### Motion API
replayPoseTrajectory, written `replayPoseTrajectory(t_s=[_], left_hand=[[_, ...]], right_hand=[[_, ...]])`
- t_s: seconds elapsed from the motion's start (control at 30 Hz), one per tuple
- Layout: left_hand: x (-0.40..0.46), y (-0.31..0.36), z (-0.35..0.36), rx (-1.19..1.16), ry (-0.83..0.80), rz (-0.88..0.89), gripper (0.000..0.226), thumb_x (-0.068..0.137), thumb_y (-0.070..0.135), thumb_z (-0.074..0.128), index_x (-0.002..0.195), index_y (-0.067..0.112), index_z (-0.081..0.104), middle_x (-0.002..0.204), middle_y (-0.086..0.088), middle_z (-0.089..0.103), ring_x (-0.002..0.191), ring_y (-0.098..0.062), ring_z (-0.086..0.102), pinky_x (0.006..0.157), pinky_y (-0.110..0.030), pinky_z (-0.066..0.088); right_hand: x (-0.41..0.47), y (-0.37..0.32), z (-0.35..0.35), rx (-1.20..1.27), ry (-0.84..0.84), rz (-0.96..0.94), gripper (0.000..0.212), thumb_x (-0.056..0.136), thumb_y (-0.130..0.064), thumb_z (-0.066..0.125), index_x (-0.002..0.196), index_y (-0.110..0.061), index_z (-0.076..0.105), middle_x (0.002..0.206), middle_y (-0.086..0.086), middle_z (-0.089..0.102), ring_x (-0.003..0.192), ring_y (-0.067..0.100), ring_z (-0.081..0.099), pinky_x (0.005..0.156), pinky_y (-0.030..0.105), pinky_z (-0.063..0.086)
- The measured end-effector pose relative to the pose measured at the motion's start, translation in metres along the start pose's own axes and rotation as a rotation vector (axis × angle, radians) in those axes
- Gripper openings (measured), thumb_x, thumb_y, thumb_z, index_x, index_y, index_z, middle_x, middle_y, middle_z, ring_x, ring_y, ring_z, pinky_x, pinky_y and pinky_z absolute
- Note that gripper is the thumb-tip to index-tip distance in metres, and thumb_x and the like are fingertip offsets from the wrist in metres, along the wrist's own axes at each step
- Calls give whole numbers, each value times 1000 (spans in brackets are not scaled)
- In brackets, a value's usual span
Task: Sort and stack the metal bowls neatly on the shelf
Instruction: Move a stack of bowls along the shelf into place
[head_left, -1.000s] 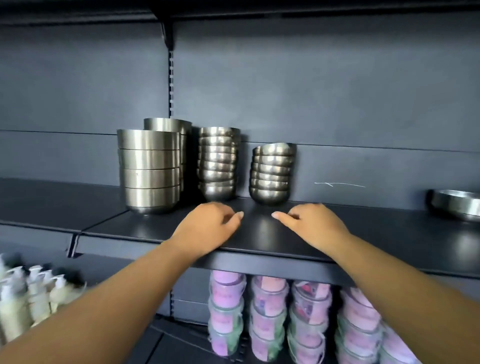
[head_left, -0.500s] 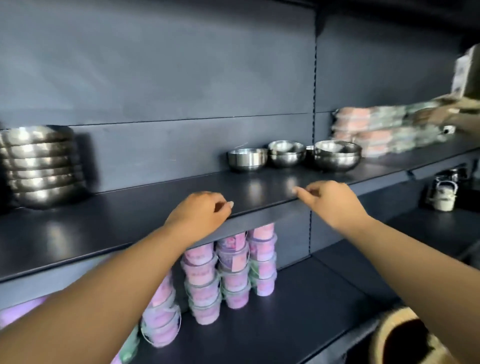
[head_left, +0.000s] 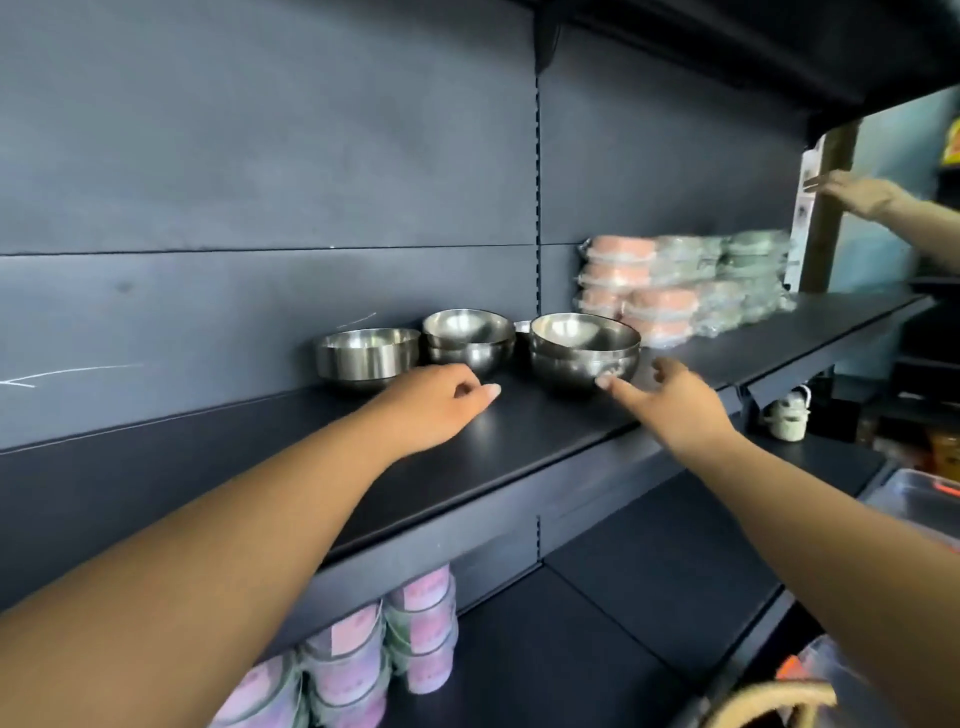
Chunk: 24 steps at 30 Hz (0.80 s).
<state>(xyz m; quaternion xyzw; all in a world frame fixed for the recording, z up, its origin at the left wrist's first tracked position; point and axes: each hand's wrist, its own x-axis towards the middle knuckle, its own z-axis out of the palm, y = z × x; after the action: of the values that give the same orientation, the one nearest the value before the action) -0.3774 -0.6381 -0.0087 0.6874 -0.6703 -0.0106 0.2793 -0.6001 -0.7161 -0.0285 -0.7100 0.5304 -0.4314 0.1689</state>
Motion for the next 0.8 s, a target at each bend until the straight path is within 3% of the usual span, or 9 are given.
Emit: replayPoseTrajectory(t_s=[0.13, 0.23, 0.3, 0.37, 0.47, 0.53, 0.67, 0.8], left_hand=[[60, 20, 18, -210, 4, -10, 57, 82, 57, 52, 128, 24, 47, 127, 5, 54, 115, -14, 52, 93, -26, 38], [86, 35, 32, -468, -37, -83, 82, 63, 68, 59, 132, 27, 42, 132, 15, 48, 120, -9, 46, 102, -29, 36], [93, 36, 42, -615, -101, -101, 58, 60, 65, 66, 108, 37, 51, 105, 29, 50, 103, 3, 49, 98, -27, 39], [95, 38, 51, -716, -150, -103, 34, 68, 55, 71, 93, 43, 51, 93, 31, 48, 90, 12, 46, 81, -19, 39], [95, 43, 60, -781, -199, -136, 56, 71, 50, 71, 121, 31, 53, 118, 17, 56, 108, 0, 49, 77, -21, 38], [93, 45, 62, -751, -152, -148, 52, 74, 45, 70, 119, 27, 55, 114, 12, 60, 111, -6, 52, 82, -23, 42], [76, 39, 52, -794, -20, -169, 12, 82, 34, 66, 85, 23, 61, 87, 0, 60, 87, -13, 56, 91, -30, 44], [38, 29, 33, -963, 157, -245, 12, 84, 23, 65, 74, 22, 58, 66, 9, 67, 64, -4, 63, 79, -22, 46]], right_hand=[[39, 15, -6, 212, 3, 45, 97, 70, -54, 68, 144, -10, 22, 147, 7, 35, 133, 26, 35, 94, 30, 33], [60, 24, -9, 335, -91, 49, 101, 68, -52, 70, 145, -14, 16, 145, 1, 33, 131, 19, 34, 94, 25, 30], [68, 30, -8, 392, -155, 29, 89, 71, -47, 70, 141, -15, 25, 130, -9, 43, 114, 9, 45, 85, 15, 32], [74, 35, -5, 481, -232, 10, 70, 75, -41, 69, 133, -18, 37, 114, -19, 53, 92, -8, 53, 66, 3, 38], [80, 37, 2, 617, -354, -2, 49, 78, -34, 67, 123, -21, 52, 108, -14, 63, 76, -17, 60, 52, 0, 41], [79, 36, 8, 657, -340, -33, 44, 78, -28, 69, 119, -20, 56, 103, -11, 66, 73, -14, 61, 52, 1, 41], [73, 24, 18, 692, -310, -43, 48, 71, -31, 75, 113, -13, 60, 101, -3, 68, 84, 4, 64, 66, 13, 44], [50, -3, 35, 801, -350, 10, 42, 67, -38, 76, 96, -18, 53, 85, -2, 68, 89, 16, 57, 72, 31, 46]])
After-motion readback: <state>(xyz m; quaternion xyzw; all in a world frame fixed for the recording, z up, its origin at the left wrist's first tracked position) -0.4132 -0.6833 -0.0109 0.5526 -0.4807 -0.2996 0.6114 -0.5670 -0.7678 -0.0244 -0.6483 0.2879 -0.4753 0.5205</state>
